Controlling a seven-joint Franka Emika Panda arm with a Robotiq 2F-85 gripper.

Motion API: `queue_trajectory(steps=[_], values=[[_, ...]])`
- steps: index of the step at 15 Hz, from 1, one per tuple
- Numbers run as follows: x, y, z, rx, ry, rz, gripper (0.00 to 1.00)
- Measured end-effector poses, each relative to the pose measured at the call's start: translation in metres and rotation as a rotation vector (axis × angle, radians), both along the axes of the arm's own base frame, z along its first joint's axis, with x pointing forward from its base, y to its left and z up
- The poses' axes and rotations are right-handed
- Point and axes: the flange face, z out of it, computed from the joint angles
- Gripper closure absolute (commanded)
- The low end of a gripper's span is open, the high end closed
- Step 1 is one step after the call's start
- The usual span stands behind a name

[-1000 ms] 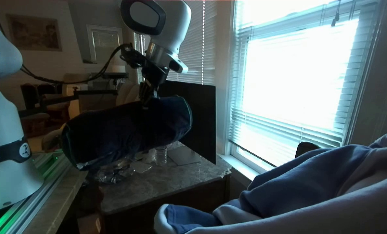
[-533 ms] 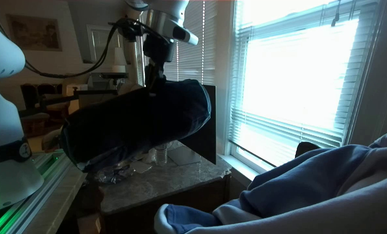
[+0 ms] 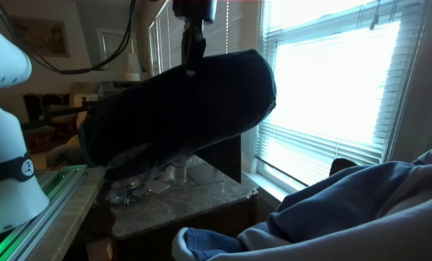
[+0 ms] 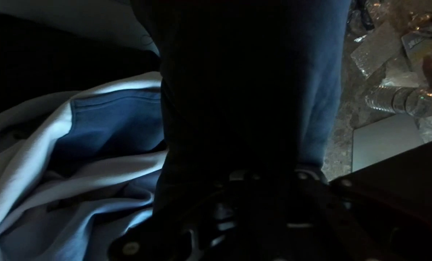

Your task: Move the sausage pillow to the right

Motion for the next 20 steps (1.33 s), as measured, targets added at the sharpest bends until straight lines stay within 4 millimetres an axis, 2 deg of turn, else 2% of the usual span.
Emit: queue_trajectory(steps=[4, 10, 15, 20], values=[[0.014, -0.048, 0.02, 0.046, 0.022, -0.125, 0.97], [0.051, -0.105, 0.007, 0.134, 0.04, -0.382, 0.97], [0.079, -0.132, -0.006, 0.072, 0.004, -0.576, 0.97], [0.088, -0.141, -0.004, -0.042, -0.029, -0.726, 0.97]])
